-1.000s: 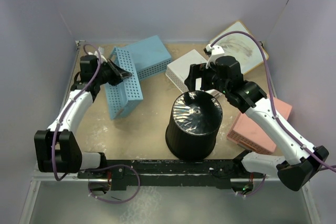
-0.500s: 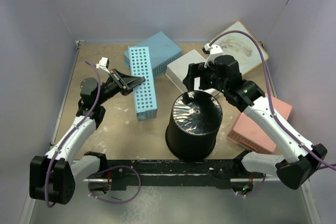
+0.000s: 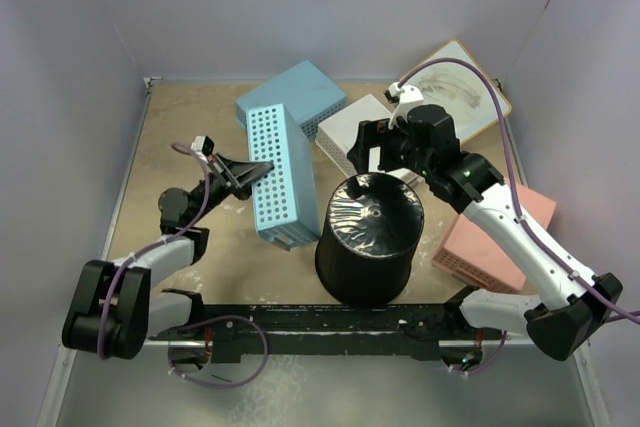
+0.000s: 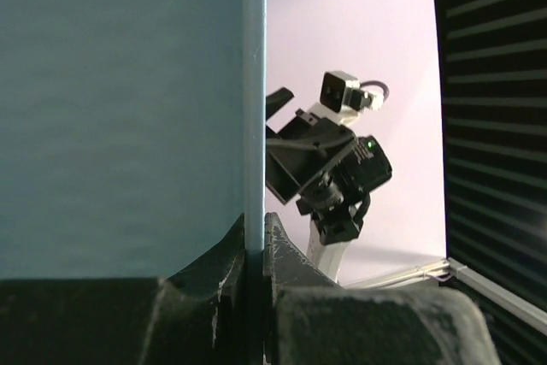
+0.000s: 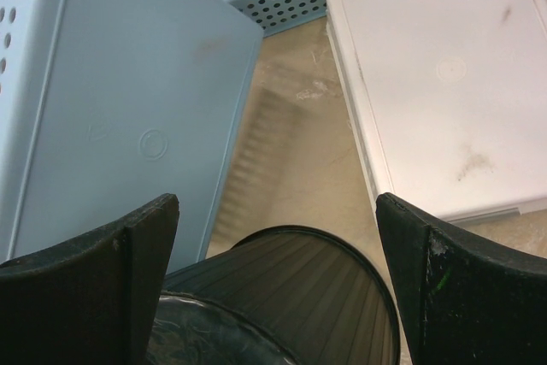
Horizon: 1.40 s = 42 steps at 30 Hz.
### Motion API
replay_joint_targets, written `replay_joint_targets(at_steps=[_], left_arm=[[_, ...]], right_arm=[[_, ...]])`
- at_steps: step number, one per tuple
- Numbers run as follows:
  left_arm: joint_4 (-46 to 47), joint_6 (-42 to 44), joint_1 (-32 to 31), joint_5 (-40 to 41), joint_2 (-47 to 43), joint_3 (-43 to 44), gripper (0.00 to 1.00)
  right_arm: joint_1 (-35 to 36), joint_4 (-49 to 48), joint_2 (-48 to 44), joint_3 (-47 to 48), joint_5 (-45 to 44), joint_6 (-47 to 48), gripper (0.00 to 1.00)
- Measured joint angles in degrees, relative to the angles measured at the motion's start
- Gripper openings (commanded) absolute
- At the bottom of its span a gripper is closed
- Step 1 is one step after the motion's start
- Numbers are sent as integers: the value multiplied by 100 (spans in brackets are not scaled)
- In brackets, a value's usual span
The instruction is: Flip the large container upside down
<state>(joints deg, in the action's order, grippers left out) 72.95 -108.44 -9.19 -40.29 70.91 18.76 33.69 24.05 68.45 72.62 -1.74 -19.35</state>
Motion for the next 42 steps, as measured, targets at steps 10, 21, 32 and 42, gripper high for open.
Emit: replay_joint_targets(at_steps=[10,21,32,42], left_arm=[[-1735,833,315,-262,-1360,-743,0],[-3974,2422,535,-638,-1517,-175,0],[-4400,2682,927,-905,-1714,-52,0],[-33,85,944,-509,-413,-1257,0]], right_arm=[[0,-4,0,0,22,-20,99],[0,2,-15,0,83,-20,100],[0,4,-35,0,151,-59,100],[0,-42,-13,0,149,-63,100]])
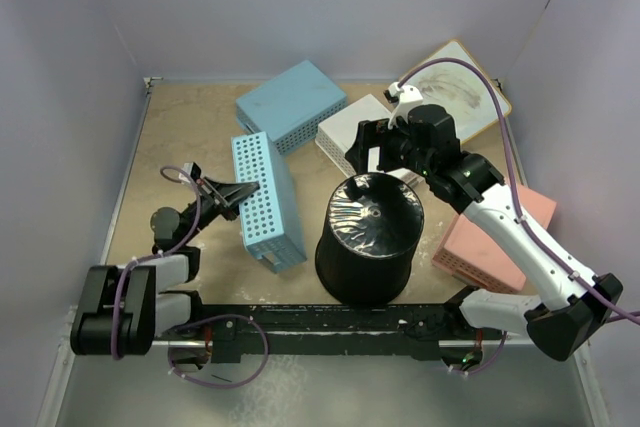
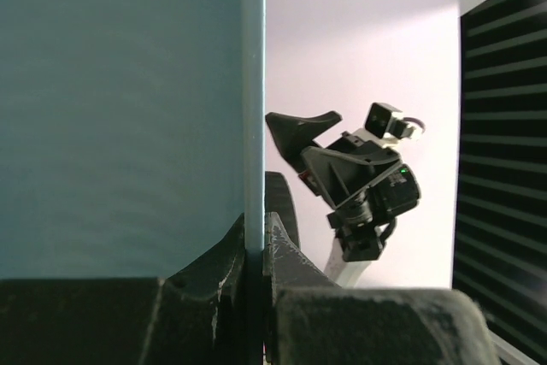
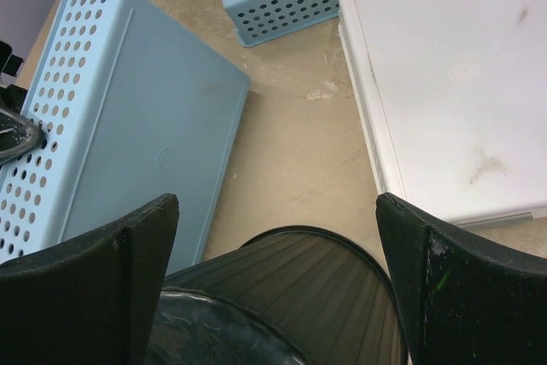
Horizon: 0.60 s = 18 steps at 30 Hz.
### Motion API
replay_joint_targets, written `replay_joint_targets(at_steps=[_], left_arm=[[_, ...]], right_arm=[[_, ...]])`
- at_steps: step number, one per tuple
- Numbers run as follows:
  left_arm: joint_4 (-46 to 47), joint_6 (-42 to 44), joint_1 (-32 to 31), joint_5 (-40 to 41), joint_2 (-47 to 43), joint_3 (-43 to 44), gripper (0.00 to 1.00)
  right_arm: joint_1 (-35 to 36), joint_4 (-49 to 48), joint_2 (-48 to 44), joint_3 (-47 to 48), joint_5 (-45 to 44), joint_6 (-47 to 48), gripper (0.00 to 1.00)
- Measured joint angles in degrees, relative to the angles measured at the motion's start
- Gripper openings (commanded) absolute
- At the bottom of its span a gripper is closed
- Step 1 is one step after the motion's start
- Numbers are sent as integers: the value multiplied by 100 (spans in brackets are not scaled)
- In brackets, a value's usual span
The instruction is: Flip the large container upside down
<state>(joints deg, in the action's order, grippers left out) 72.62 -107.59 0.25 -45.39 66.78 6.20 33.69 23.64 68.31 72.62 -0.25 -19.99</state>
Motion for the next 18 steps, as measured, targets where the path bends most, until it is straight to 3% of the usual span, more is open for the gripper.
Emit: replay_joint_targets(at_steps=[6,18], left_arm=[[1130,-629,-15,50,791,-20,0],[1453,-542,-179,-459,2006,684,0]], right_arm=[[0,-4,109,0,2,0,100],[0,-4,345,2,24,-4,100]])
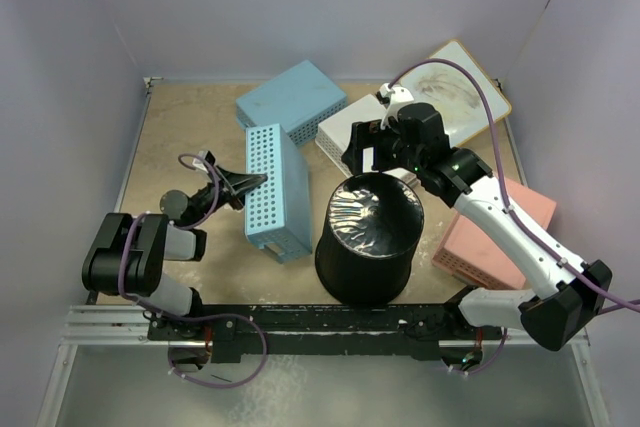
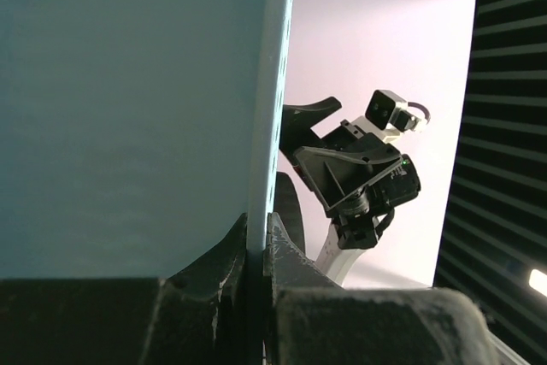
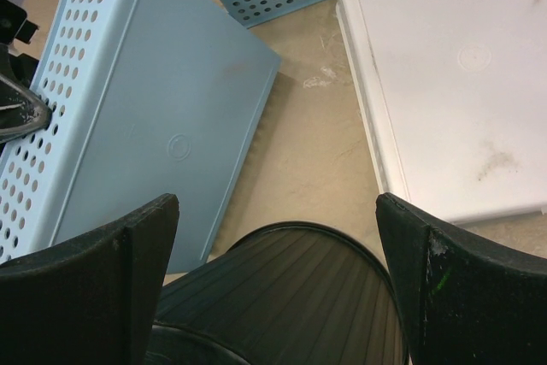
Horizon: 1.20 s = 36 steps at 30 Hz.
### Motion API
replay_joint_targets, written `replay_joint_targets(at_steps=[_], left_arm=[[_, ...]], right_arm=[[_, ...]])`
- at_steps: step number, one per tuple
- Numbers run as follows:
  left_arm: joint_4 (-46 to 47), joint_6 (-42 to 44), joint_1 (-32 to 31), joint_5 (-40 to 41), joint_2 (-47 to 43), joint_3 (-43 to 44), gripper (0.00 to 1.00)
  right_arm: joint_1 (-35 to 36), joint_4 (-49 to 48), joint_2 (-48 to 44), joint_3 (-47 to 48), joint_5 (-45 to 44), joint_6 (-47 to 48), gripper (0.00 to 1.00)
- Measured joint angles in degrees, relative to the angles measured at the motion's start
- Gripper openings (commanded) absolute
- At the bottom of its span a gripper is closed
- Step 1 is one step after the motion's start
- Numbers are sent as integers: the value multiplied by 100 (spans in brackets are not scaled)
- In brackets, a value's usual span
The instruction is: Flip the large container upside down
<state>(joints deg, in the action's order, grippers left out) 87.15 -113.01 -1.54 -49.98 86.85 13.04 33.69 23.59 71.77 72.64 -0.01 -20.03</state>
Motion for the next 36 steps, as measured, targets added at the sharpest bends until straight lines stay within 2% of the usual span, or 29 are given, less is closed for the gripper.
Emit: replay_joint_targets(at_steps=[11,16,19,21,22,24,26,28,31,33,36], left_arm=[[94,57,160,-107,74,-197,1],[68,68,376,-181,-31,-271,19],[-256,348,514,-262,-234,-304,24],[-1043,874,566,-299,-603,-269,27],[-1722,1285,595,-317,-896,-155,29],[-3115,2249,634,-304,-1340,179,31],[-5066,3469,645,-164,-1646,866,31],[-6666,4542,667,68,-1700,1606,36],[-8446,5729,719,608,-1655,2280,44],[-9556,6358,721,1075,-1541,2487,52],[-10852,6966,721,1740,-1381,2590,56]], right_arm=[[0,4,0,2,-4,-61,100],[0,7,0,2,-2,-79,100],[0,7,0,2,-2,-83,100],[0,9,0,2,-2,-83,100],[0,9,-2,2,-2,-85,100],[0,9,-2,2,-2,-87,100],[0,9,-4,2,-2,-96,100],[0,9,-4,2,-2,-101,100],[0,4,-4,2,-4,-101,100],[0,4,-4,2,-2,-101,100],[0,4,-4,2,-2,-101,100]])
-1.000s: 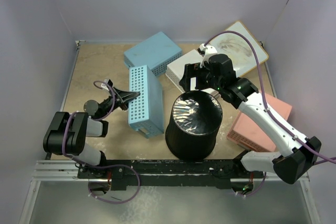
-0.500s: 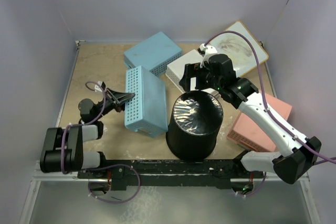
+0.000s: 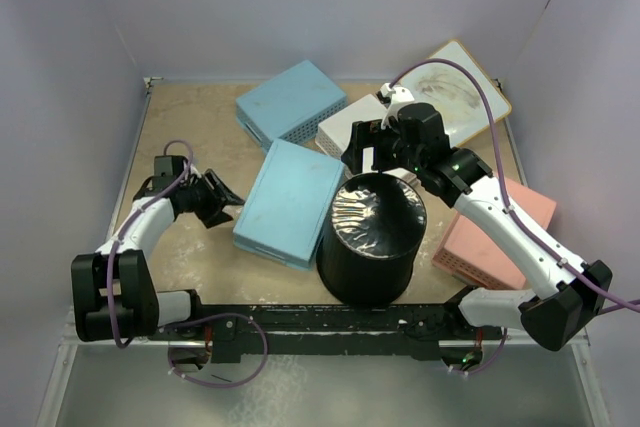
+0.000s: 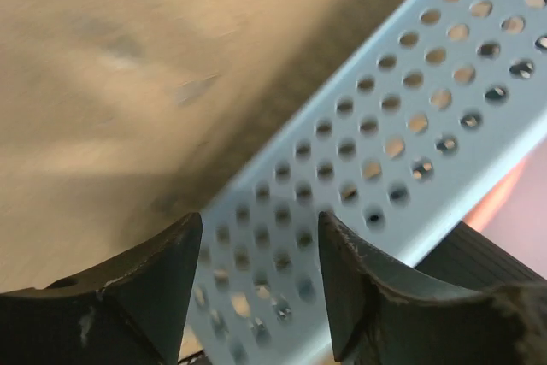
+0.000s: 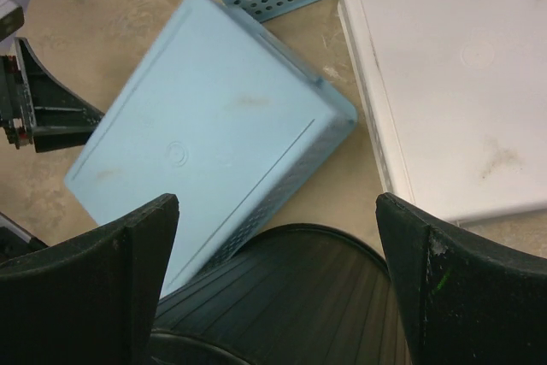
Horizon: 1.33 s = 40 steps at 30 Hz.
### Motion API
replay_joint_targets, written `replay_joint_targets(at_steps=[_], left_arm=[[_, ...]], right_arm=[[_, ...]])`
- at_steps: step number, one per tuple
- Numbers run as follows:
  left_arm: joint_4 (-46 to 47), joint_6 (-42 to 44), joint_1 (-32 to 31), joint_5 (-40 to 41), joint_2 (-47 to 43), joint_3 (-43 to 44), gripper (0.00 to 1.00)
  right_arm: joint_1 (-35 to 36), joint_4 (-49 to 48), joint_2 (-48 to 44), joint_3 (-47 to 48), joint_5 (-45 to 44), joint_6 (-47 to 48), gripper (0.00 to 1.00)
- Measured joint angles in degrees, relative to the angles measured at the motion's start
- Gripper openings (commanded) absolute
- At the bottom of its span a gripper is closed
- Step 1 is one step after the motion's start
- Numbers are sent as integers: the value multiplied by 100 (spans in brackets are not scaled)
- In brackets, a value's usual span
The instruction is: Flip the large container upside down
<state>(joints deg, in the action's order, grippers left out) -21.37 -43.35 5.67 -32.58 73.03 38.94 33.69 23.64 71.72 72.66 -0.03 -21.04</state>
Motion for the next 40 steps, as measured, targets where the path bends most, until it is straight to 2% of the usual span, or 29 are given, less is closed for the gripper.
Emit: replay_joint_targets(at_steps=[5,10,13,18,25,29,34,40], left_arm=[[-1248,474,0,922,7,387,61],[-2017,909,0,1766,-219,1552,61],[-2162,1132,0,2133,-404,2361,66],[-2140,1207,0,2332,-767,3104,66],[-1912,1198,0,2385,-942,3222,66],[-1882,1200,0,2802,-1139,3222,67],[-1722,1200,0,3158,-1497,3222,67],[-1427,1200,0,3191,-1714,3191,67]], right_arm=[[0,13,0,11,-2,0,100],[0,118,-11,146,-50,37,100],[0,280,-15,374,-219,146,100],[0,450,-142,780,-807,426,100],[0,424,-966,780,-2280,761,100],[0,393,-1357,538,-3110,800,100],[-114,575,-1156,483,-4074,643,100],[-997,1161,-553,487,-4050,70,100]])
